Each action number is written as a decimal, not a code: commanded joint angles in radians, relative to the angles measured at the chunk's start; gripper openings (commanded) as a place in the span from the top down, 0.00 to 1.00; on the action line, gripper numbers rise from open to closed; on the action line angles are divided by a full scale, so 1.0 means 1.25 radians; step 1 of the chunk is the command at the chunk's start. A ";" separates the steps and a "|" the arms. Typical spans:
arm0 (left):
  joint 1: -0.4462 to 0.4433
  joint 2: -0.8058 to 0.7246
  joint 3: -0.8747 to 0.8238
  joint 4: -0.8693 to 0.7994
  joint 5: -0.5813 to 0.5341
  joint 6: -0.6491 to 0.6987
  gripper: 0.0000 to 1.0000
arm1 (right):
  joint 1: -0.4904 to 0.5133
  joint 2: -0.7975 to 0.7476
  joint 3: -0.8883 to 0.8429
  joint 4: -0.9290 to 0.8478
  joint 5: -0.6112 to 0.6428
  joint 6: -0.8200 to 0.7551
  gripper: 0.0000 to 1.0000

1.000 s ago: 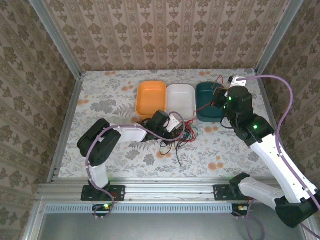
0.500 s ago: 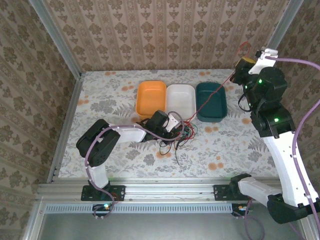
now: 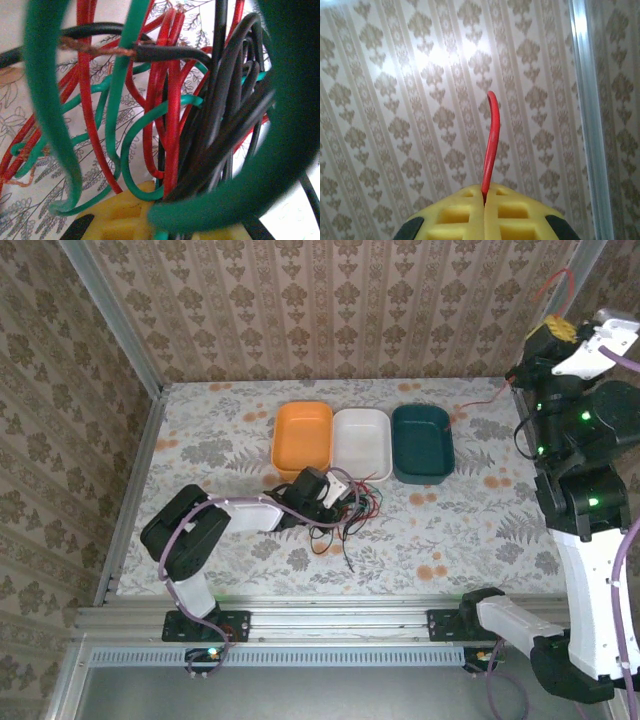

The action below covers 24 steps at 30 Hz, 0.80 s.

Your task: Untangle the cables

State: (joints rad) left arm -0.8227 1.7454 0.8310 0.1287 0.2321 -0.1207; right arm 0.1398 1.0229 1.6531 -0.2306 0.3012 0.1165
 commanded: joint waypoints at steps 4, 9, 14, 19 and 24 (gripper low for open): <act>0.008 0.000 -0.039 -0.074 -0.021 -0.021 1.00 | -0.003 0.061 0.097 -0.061 -0.107 -0.013 1.00; 0.009 -0.026 -0.013 -0.057 0.022 -0.029 1.00 | 0.014 0.139 0.151 -0.170 -0.160 -0.004 1.00; 0.031 -0.046 0.008 -0.038 0.130 -0.050 1.00 | 0.038 0.200 0.159 -0.224 -0.171 0.008 1.00; 0.047 -0.080 -0.007 0.010 0.169 -0.069 1.00 | 0.058 0.276 0.160 -0.233 -0.243 0.053 1.00; 0.065 -0.096 -0.018 0.033 0.198 -0.089 1.00 | 0.073 0.373 0.188 -0.199 -0.325 0.081 1.00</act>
State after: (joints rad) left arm -0.7544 1.6596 0.8192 0.1303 0.4225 -0.1997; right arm 0.2203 1.4487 1.8458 -0.5018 -0.0143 0.1799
